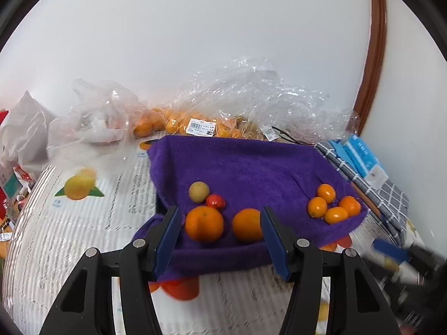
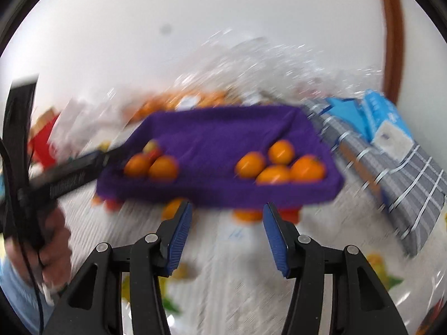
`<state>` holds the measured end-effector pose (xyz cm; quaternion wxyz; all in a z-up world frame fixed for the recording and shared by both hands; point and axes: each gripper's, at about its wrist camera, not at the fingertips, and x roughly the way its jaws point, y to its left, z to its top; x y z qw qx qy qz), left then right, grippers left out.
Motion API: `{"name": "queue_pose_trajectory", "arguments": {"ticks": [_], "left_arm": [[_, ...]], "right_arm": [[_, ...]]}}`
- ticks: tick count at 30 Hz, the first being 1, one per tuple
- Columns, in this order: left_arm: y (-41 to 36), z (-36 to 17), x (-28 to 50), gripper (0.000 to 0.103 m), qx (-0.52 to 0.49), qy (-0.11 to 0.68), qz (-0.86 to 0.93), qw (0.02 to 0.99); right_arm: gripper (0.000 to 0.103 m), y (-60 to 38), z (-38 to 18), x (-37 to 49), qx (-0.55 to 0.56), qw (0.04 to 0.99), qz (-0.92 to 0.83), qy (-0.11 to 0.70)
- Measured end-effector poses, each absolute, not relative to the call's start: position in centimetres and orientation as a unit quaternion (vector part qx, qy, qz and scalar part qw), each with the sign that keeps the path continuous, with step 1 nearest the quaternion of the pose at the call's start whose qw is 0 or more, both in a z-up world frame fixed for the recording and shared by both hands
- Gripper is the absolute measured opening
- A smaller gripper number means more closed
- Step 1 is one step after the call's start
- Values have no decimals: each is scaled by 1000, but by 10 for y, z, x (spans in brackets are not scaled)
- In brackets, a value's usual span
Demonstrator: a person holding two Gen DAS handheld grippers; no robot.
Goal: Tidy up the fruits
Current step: 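Withdraw both tools and grasp a small yellow fruit with the right tool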
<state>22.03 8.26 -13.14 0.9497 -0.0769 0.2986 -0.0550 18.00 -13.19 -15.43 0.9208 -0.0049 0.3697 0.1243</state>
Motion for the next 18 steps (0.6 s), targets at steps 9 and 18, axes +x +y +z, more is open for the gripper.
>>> {"name": "queue_pose_trajectory", "arguments": {"ticks": [9, 18], "left_arm": [[109, -137, 213, 56, -133, 284, -69, 947], [105, -134, 207, 53, -132, 271, -89, 949]], "right_arm": [[41, -94, -189, 156, -27, 899, 157, 409], [26, -91, -202, 160, -46, 899, 132, 415]]}}
